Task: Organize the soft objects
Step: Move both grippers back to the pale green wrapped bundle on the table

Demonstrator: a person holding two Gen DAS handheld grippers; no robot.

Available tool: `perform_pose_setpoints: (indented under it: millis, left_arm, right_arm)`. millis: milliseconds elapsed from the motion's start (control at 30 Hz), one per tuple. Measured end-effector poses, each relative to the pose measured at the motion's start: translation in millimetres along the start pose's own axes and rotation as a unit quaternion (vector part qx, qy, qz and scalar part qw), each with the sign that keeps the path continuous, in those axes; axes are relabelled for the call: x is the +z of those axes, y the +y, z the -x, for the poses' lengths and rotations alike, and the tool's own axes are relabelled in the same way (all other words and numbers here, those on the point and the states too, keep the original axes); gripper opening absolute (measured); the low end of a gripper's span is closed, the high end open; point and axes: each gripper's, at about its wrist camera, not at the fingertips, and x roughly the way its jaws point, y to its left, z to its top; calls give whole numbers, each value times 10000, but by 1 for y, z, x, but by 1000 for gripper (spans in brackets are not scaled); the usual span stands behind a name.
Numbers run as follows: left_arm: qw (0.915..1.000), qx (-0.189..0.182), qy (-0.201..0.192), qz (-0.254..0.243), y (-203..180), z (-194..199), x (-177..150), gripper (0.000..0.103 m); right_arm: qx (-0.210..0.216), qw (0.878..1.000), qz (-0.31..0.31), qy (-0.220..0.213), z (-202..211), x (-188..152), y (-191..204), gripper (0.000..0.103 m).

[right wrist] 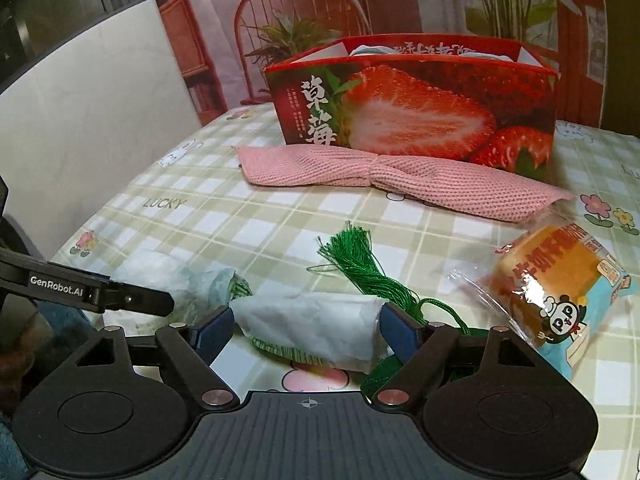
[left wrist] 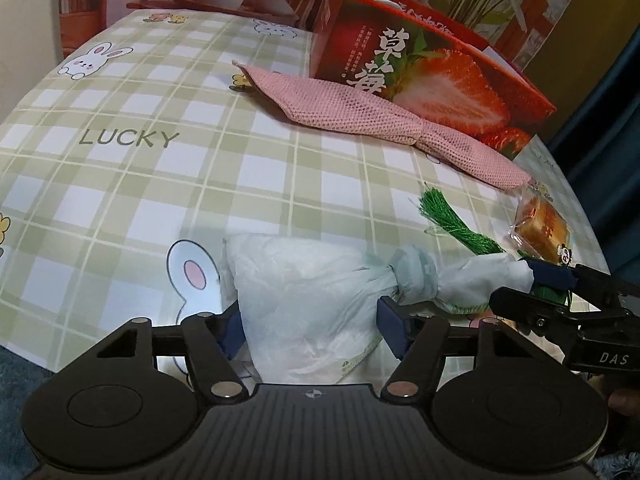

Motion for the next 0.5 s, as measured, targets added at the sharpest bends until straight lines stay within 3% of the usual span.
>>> perform_pose_setpoints:
  millis: [167,367,500]
  left_arm:
    - [10000,-8,23,-48,-3,-5,8,66]
    - [9994,-82,89,339,5,-10,27,64]
    - [9996,35,-77,279,0,-17,44,60]
  right_arm:
    - [22,9999,-40,-109,2,1,-1,74]
    - [23,9998,-57,-170,-1,9,-4,74]
    - [-11,9996,21,-290,-7,24,-6,74]
